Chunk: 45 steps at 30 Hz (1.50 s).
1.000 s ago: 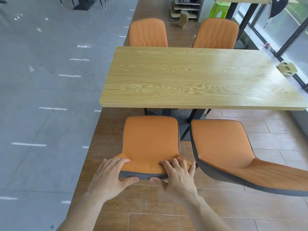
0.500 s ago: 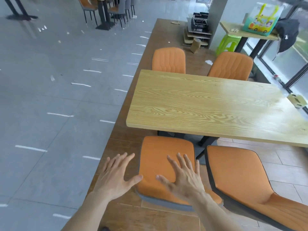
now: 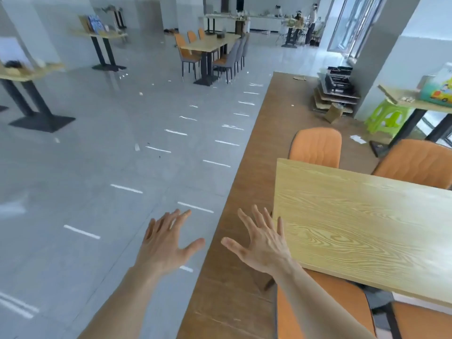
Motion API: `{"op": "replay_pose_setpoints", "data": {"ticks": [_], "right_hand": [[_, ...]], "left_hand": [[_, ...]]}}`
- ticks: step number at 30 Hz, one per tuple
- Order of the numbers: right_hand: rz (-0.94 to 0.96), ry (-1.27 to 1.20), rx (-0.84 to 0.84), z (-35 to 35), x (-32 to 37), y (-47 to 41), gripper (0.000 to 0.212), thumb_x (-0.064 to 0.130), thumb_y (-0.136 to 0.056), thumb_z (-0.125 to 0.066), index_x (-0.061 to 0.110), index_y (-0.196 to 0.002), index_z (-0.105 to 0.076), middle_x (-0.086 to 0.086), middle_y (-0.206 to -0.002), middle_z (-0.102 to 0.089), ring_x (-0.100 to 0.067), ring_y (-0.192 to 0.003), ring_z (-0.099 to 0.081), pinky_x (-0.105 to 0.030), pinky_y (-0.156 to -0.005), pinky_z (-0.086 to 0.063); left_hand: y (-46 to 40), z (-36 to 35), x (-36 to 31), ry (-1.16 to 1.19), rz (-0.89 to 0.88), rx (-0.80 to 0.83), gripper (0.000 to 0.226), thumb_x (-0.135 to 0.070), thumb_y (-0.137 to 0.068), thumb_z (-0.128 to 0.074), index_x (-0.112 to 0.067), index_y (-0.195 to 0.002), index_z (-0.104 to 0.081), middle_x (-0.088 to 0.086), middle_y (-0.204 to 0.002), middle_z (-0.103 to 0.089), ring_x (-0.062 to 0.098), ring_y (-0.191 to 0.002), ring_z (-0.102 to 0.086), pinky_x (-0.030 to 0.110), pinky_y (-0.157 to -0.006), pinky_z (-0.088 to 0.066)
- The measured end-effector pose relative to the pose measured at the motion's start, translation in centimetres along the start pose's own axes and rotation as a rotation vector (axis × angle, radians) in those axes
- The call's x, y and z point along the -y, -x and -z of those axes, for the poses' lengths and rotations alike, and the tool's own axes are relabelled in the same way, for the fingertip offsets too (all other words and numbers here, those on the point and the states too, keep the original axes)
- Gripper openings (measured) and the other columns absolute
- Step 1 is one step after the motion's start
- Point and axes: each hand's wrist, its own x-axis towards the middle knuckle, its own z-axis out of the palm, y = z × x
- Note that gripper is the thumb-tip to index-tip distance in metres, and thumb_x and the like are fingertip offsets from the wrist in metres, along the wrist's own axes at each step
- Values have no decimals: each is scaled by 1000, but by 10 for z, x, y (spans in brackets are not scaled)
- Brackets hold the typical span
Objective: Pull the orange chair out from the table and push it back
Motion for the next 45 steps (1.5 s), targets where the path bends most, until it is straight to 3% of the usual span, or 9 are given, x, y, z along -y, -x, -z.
{"op": "replay_pose_setpoints", "data": {"ticks": [6, 11, 19, 22, 27, 31, 36, 45], "right_hand": [[31, 8, -15, 5, 30, -126, 104, 100, -78, -20, 42, -162, -2, -2, -173, 8, -27, -157, 16, -61, -123, 12], [15, -6, -21, 20, 27, -264, 103, 98, -79, -24, 41, -162, -2, 0, -173, 10, -26, -157, 18, -58, -122, 16], [-65, -37, -74, 94, -6, -473, 101, 97, -79, -25, 44, -162, -3, 0, -173, 10, -25, -157, 17, -59, -123, 14], [-98, -32, -93, 116, -30, -528, 102, 98, -79, -23, 43, -162, -1, 1, -173, 12, -25, -157, 19, -59, -124, 13], [-166, -19, -165, 141, -85, -628, 104, 99, -77, -21, 41, -162, -1, -1, -173, 10, -26, -157, 17, -61, -124, 10], [-239, 12, -220, 163, -137, -717, 114, 104, -65, -5, 43, -162, -2, 1, -173, 11, -24, -157, 18, -61, -124, 10], [-409, 29, -251, 206, -207, -820, 102, 99, -78, -20, 44, -161, 0, 1, -173, 13, -24, -157, 18, -60, -124, 12], [-790, -24, -349, 264, -367, -884, 103, 100, -78, -20, 45, -161, 1, 1, -172, 13, -25, -157, 16, -58, -123, 15]], "left_hand": [[-105, 17, 51, 29, 6, -27, 99, -96, -69, -17, -45, -154, -7, -10, -166, -11, 14, -152, -1, 42, -123, 3], [-246, 26, 80, -11, -12, -45, 103, -99, -66, -11, -46, -154, -6, -10, -166, -11, 15, -152, -1, 42, -124, 3], [-485, 65, 80, -23, -63, -55, 97, -96, -71, -19, -46, -154, -7, -9, -165, -13, 15, -152, -2, 41, -124, 3], [-562, 66, 65, -18, -114, -44, 101, -99, -67, -13, -47, -153, -7, -10, -166, -12, 14, -151, -2, 42, -124, 4], [-699, 49, 29, 6, -235, -25, 102, -99, -67, -12, -46, -154, -7, -10, -166, -11, 14, -152, -1, 43, -124, 3], [-818, 31, -4, 36, -312, -2, 102, -98, -66, -10, -46, -154, -6, -10, -166, -9, 14, -152, 0, 43, -124, 4], [-974, 20, -62, 59, -415, 76, 108, -101, -60, -3, -47, -154, -4, -8, -167, -7, 17, -152, 2, 45, -124, 3], [-1171, -44, -246, 43, -768, 270, 90, -93, -77, -26, -50, -152, -1, -8, -167, -6, 20, -152, 0, 51, -123, -1]]}}
